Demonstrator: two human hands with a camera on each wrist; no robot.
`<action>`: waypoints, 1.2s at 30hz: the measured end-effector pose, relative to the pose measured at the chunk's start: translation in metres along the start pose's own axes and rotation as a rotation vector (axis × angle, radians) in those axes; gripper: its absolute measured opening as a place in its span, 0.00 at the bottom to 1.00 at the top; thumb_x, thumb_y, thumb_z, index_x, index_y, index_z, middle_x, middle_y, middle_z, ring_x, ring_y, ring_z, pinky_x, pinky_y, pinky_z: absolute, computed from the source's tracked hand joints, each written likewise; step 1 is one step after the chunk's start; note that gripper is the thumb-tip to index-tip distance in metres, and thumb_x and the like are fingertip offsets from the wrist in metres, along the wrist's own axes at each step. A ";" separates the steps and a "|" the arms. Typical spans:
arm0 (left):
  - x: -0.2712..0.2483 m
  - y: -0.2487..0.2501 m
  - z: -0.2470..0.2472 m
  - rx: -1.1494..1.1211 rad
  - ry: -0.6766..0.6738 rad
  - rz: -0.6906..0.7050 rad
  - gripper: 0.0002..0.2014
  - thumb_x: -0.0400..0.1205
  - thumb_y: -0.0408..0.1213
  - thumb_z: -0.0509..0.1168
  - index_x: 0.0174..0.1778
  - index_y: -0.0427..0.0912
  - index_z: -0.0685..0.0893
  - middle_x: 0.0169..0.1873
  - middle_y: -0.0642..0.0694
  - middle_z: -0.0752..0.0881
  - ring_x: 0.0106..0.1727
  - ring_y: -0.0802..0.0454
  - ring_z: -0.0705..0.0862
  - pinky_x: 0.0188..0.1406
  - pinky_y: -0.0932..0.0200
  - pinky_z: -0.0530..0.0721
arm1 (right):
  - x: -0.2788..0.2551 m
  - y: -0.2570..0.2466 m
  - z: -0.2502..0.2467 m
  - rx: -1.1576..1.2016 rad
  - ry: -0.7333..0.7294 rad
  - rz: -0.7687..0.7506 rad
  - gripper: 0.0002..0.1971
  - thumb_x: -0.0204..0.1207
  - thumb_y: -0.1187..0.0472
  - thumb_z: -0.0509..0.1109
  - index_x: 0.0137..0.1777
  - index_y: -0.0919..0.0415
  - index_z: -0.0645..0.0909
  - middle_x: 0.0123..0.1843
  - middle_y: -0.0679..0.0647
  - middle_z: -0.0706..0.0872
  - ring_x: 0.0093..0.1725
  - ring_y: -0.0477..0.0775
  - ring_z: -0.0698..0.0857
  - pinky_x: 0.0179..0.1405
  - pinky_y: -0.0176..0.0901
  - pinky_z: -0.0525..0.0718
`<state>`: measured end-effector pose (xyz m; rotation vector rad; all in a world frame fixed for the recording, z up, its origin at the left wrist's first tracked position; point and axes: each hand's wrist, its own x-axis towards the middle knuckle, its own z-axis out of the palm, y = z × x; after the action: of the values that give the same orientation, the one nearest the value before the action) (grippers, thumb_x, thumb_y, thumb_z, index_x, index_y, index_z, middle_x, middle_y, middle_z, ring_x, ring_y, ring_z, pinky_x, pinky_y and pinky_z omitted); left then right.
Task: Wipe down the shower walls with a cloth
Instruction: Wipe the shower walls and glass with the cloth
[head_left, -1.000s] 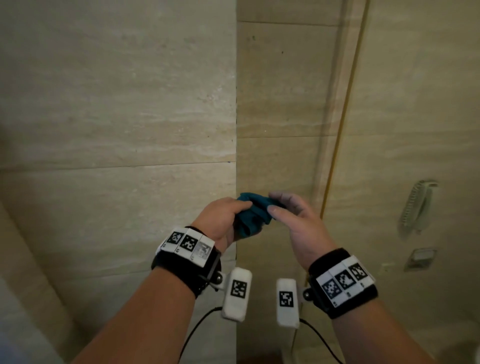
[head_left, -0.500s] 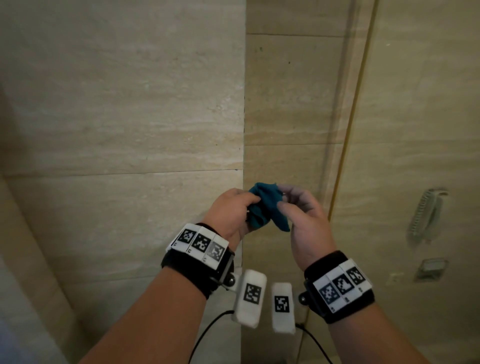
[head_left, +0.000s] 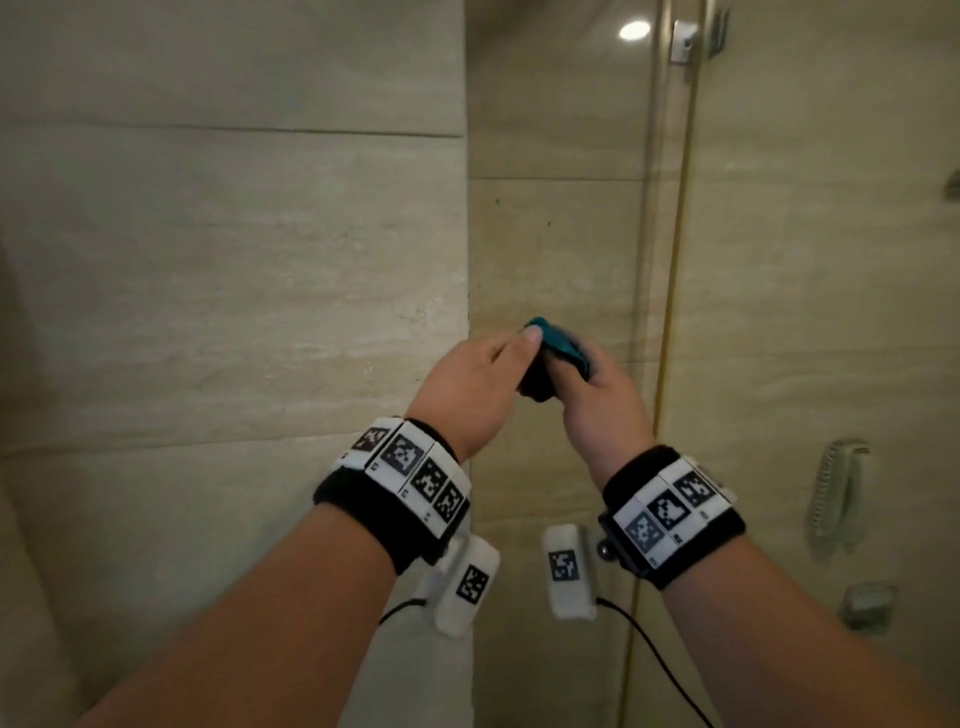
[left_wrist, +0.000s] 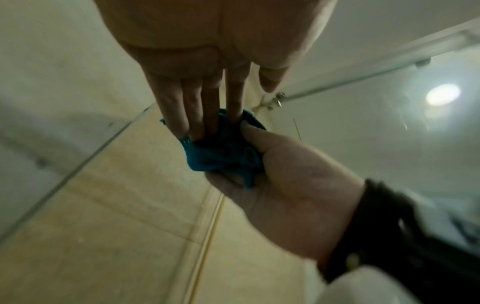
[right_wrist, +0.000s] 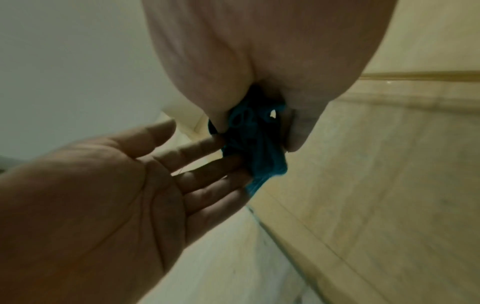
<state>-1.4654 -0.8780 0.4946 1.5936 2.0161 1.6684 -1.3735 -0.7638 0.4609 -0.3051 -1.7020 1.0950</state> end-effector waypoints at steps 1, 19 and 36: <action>0.007 0.008 -0.006 0.149 0.047 0.078 0.19 0.88 0.60 0.59 0.56 0.52 0.90 0.49 0.54 0.93 0.54 0.52 0.90 0.61 0.46 0.88 | 0.012 -0.007 -0.005 -0.070 0.007 -0.035 0.14 0.89 0.58 0.65 0.69 0.43 0.84 0.56 0.38 0.89 0.54 0.28 0.85 0.54 0.27 0.81; 0.155 0.087 0.013 0.741 0.157 0.093 0.41 0.85 0.52 0.67 0.91 0.47 0.56 0.91 0.43 0.53 0.90 0.38 0.56 0.85 0.41 0.65 | 0.195 -0.076 -0.124 -0.207 0.168 0.108 0.08 0.82 0.64 0.76 0.57 0.57 0.82 0.44 0.52 0.84 0.43 0.53 0.87 0.49 0.57 0.94; 0.266 0.083 0.037 -0.236 0.049 -0.060 0.11 0.83 0.31 0.74 0.39 0.42 0.80 0.40 0.37 0.90 0.38 0.41 0.90 0.47 0.41 0.91 | 0.288 -0.068 -0.116 -0.121 -0.037 0.013 0.13 0.70 0.66 0.84 0.52 0.57 0.88 0.50 0.58 0.93 0.53 0.59 0.92 0.55 0.55 0.93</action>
<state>-1.5112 -0.6712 0.6792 1.4142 1.7884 1.8585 -1.3767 -0.5522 0.6979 -0.3751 -1.8052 1.0140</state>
